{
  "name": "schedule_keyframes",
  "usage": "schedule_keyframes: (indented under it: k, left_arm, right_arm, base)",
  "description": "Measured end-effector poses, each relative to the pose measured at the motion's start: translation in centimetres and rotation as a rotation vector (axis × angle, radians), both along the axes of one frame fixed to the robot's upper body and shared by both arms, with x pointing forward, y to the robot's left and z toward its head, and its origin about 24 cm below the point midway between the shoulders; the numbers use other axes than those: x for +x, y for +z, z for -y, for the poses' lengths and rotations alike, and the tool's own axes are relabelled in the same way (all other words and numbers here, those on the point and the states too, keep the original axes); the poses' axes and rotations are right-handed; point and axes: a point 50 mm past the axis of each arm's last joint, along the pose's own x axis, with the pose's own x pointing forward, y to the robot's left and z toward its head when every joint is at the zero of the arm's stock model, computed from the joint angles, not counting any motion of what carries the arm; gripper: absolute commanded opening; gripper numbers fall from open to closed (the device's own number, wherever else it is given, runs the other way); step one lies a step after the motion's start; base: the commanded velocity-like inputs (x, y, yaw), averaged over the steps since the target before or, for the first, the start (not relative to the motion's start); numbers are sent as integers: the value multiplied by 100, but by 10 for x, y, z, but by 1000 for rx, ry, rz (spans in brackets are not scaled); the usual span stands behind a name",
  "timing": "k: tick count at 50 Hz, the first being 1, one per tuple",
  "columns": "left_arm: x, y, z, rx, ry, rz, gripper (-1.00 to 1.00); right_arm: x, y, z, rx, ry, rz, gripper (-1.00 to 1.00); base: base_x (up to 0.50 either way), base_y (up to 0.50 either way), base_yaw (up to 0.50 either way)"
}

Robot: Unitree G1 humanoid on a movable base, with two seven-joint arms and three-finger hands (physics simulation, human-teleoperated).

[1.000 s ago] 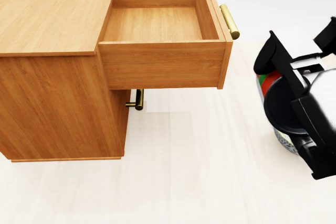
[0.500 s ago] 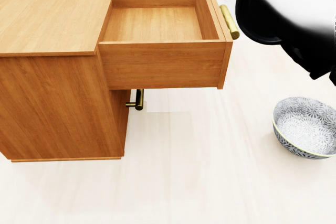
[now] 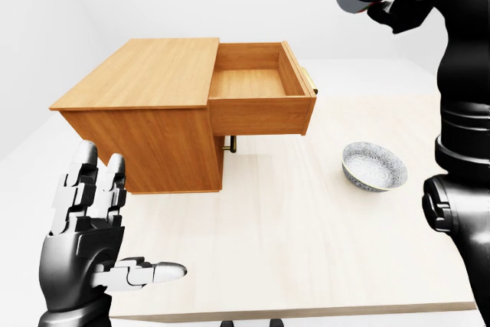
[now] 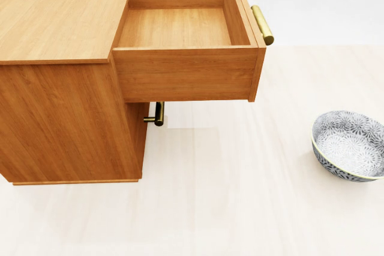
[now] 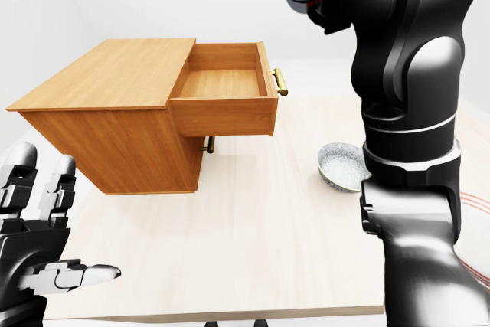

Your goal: Put the ketchup in the top drawer of the cabinet.

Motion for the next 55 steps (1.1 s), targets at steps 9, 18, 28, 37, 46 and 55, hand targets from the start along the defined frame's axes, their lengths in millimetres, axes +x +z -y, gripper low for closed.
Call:
schedule_keyframes:
  k: [9, 18, 28, 37, 46, 55]
  left_arm:
    - [0, 0, 0, 0, 1, 2, 100]
    - [1, 1, 0, 1, 2, 4, 100]
    - [1, -1, 0, -3, 1, -5, 100]
    - [2, -2, 1, -4, -1, -8, 100]
    - [2, -1, 1, -2, -2, -6, 100]
    - [1, 0, 1, 0, -1, 0, 100]
  right_arm:
    - [27, 15, 13, 169, -48, -77, -100]
    - [52, 17, 17, 286, -31, -212, -100]
    - [71, 12, 16, 380, 20, -352, -100]
    - [78, 12, 11, 429, 65, -422, -100]
    - [85, 10, 11, 482, 93, -493, -100]
    - [93, 0, 14, 543, 108, -571, -100]
  base:
    - [0, 0, 0]
    - [0, 0, 0]
    - [0, 0, 0]
    - [0, 0, 0]
    - [0, 0, 0]
    - [0, 0, 0]
